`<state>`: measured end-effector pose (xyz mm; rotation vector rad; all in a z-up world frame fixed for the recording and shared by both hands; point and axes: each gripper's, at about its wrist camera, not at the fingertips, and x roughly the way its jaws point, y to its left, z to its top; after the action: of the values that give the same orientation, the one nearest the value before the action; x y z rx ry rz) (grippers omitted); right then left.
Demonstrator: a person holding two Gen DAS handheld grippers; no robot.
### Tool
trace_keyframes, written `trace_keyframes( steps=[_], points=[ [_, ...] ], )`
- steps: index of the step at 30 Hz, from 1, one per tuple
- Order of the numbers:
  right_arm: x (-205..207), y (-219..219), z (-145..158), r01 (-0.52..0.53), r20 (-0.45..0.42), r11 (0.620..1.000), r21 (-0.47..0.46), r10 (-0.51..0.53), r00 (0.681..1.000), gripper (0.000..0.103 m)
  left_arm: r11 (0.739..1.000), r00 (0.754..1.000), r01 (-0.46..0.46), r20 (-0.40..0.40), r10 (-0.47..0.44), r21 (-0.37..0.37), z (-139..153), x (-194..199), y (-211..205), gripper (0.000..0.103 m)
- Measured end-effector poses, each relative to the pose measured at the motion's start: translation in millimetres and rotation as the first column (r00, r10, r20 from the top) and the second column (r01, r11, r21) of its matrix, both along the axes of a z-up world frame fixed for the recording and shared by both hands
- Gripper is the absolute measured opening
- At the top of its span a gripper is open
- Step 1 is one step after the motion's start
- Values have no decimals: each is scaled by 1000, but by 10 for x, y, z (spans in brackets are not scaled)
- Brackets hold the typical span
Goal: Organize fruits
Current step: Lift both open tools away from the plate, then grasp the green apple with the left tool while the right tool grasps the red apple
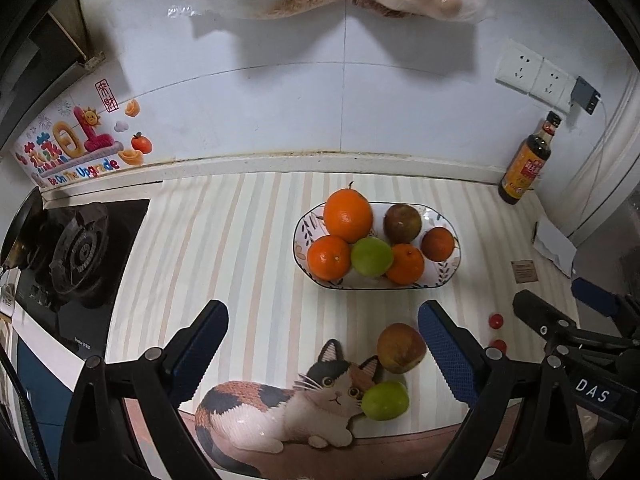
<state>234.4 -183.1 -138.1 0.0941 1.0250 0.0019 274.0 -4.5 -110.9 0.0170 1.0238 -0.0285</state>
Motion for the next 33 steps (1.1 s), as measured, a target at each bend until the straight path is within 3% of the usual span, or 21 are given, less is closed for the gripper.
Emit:
trace_keyframes(
  steps=[4,10,13,15,19,24,25,26,27,28,33],
  points=[
    [-19,-58,-89,7,-23,999,53,-6,1000,95,1000,1000,12,-17,-12,-12,-74,-46,-30,97],
    [44,-298,-596,46,-148,989,139,-25,989,95,998,984,68,-166,-68,-3,-667,-57,-188,102],
    [34,-431,-884,83,-203,983,165,-49,978,90,995,953,98,-285,-102,-29,-1089,-61,-302,101],
    [31,-511,-1093,106,-251,977,184,-57,966,74,992,922,116,-366,-126,-49,-1372,-85,-409,101],
    [6,-602,-1329,127,-293,972,198,-65,954,74,987,874,133,-459,-162,-94,-1731,-120,-602,101],
    [49,-639,-1469,135,-323,968,211,-61,944,74,986,843,144,-511,-165,-81,-2051,-75,-756,100],
    [76,-631,-1480,134,-328,968,212,-59,943,74,986,839,144,-518,-168,-87,-2092,-68,-765,88],
    [95,-628,-1493,133,-332,968,214,-56,942,74,986,836,143,-522,-168,-89,-2120,-68,-767,65],
    [116,-618,-1505,130,-336,968,216,-52,941,74,984,834,137,-524,-175,-111,-2130,-73,-757,59],
    [138,-606,-1515,127,-338,968,218,-47,940,74,983,835,126,-521,-177,-132,-2124,-78,-743,59],
    [279,-451,-1562,88,-347,962,260,8,938,74,994,861,78,-498,-106,-77,-2041,-126,-465,59]
  ],
)
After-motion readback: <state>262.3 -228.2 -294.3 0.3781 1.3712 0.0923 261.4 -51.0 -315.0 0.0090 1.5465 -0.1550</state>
